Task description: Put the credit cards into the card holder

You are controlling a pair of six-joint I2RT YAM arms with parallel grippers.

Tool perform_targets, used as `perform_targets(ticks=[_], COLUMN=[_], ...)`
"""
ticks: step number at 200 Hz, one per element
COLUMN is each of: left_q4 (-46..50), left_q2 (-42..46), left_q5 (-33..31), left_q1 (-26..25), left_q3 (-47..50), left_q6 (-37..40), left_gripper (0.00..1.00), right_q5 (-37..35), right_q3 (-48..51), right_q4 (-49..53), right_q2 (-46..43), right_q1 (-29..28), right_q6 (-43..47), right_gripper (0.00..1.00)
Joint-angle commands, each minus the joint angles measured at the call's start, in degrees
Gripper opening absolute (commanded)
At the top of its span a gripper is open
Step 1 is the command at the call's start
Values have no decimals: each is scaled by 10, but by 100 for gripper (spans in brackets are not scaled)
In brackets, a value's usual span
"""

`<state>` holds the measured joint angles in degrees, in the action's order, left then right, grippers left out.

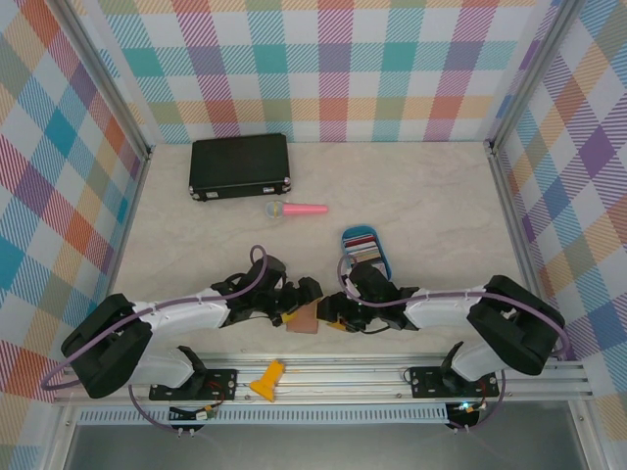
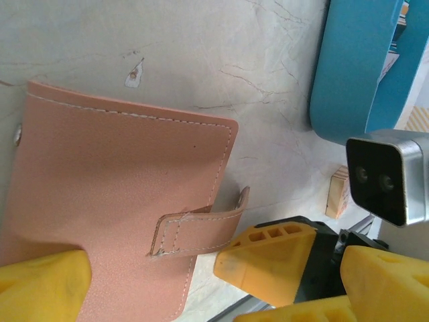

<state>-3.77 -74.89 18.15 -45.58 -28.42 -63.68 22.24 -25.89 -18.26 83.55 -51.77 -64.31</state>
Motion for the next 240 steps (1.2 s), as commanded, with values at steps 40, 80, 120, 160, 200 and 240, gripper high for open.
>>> perform_targets(ticks=[40, 80, 120, 160, 200, 240], left_q4=[-13, 11, 6, 9, 11, -39], left_q2=[-1, 5, -11, -20, -18, -6], left_q5=[-39, -41, -29, -23, -22, 2], left_q1=[-6, -6, -6, -6, -6, 4], left_q3=[63, 58, 51, 53, 56, 53], left_q6=[-79, -80, -75, -73, -71, -65], left_gripper=[93, 93, 93, 93, 93, 94], right_q5=[-43, -116, -134, -107, -105, -93], right_q3=[4, -32, -15, 2, 2, -25], right_q4=[-74, 22, -70, -195, -221, -185], right_q2=[37, 34, 79, 132, 111, 91], right_q1=[-26, -56, -77, -78, -77, -77], right_q6=[-8, -28, -90, -113, -92, -56], right_gripper=[48, 47, 46, 41, 32, 11])
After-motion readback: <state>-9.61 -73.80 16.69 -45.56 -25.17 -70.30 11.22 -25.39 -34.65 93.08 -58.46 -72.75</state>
